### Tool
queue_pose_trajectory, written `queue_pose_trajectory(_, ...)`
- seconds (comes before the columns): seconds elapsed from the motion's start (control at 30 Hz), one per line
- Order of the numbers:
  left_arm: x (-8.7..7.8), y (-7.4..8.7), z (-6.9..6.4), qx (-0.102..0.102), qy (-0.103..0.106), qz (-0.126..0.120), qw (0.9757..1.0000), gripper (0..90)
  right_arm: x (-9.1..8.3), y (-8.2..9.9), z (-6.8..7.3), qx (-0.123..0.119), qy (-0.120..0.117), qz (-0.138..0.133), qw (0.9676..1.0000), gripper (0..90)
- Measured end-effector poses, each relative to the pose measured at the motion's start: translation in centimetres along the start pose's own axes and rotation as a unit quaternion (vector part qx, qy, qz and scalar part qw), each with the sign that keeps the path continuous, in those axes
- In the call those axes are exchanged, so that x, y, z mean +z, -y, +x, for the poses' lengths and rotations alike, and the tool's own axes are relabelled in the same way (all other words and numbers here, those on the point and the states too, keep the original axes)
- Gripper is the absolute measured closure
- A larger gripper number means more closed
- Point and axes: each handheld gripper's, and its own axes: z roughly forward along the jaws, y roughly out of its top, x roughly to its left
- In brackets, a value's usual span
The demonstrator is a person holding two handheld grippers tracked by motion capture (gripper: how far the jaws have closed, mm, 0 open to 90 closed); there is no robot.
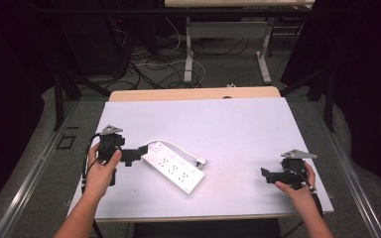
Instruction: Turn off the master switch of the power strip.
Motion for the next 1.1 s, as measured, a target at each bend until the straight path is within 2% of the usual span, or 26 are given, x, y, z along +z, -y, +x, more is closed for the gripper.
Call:
queue_pose_trajectory(0.17,-0.4,0.8,0.6,-0.009,-0.007,-0.004,0.9999,0.4,0.0,0.0,0.0,0.003,0.000,-0.001,1.0000,1.7)
queue_pose_trajectory(0.4,-0.6,2.0,1.4,-0.012,-0.020,0.002,0.9997,0.4,-0.1,0.0,0.0,0.002,0.002,-0.001,1.0000,1.7)
queue_pose_trajectory(0.5,-0.6,2.5,1.7,-0.018,-0.025,-0.006,0.9995,0.4,-0.1,0.0,0.0,0.002,0.001,0.000,1.0000,1.7)
queue_pose_trajectory(0.63,-0.5,3.3,2.0,-0.031,-0.022,-0.009,0.9992,0.4,-0.1,0.0,0.0,0.002,0.001,-0.001,1.0000,1.7)
queue_pose_trajectory(0.9,0.1,4.9,2.5,-0.031,-0.024,0.003,0.9992,0.4,-0.1,0.0,-0.1,0.004,0.002,-0.001,1.0000,1.7)
queue_pose_trajectory(1.1,0.2,5.8,2.9,-0.037,-0.026,-0.002,0.9990,0.4,-0.1,0.0,-0.1,0.004,0.002,-0.001,1.0000,1.7)
